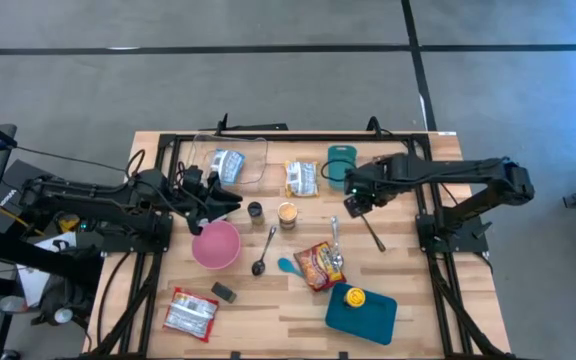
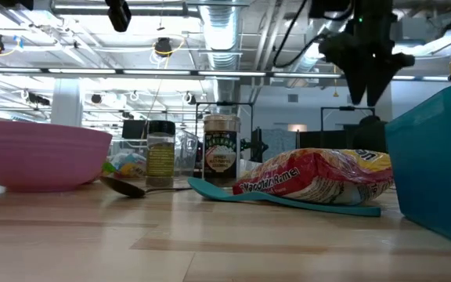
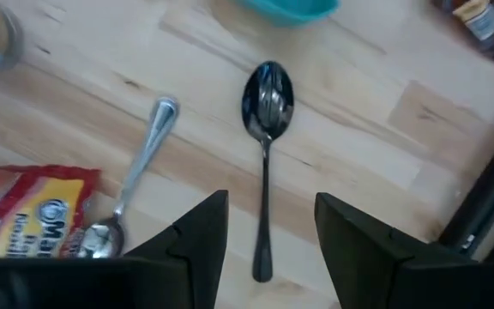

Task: Pick & Place Food Item
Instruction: Put the right black spoon into the green bin

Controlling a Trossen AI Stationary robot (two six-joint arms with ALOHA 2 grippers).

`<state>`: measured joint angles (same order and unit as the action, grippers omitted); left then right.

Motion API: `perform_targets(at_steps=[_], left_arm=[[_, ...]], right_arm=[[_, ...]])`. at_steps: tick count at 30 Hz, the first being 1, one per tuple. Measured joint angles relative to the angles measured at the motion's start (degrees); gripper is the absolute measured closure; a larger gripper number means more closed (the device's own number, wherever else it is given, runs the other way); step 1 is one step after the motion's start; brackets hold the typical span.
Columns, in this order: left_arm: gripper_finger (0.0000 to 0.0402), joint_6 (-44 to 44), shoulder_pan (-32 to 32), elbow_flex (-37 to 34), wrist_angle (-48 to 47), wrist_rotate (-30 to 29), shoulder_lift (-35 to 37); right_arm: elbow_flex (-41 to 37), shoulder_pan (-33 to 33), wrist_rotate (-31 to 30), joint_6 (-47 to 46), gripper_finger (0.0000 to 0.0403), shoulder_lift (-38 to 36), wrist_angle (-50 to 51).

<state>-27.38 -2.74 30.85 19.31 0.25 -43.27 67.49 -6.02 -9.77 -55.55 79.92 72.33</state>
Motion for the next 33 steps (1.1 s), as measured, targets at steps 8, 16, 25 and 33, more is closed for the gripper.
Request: perform_targets(at_steps=[8,16,25,33], left_arm=[[0.0296,0.13,0.02,0.00,0.02,-0.02,0.00],[0.0296,-0.02,0.02,0.00,0.18,-0.02,0.00],[0.0296,0.02,0.02,0.00,0.17,-0.08,0.00],[0.0296,0.07,0.02,0.00,0.16,-0.83,0.00]], right_arm=[[-8.77,-0.32,2.53,0.04,0.0246,0.00,-5.66],[-16.71,-2.41,5.45,3.78,0.0281,0.00,-14.36],[-20.72,-4.32,5.43,5.89,0.0287,0.00,-19.99],[-24.81,-4.70,5.79,7.97,0.0287,0.00,-26.12]])
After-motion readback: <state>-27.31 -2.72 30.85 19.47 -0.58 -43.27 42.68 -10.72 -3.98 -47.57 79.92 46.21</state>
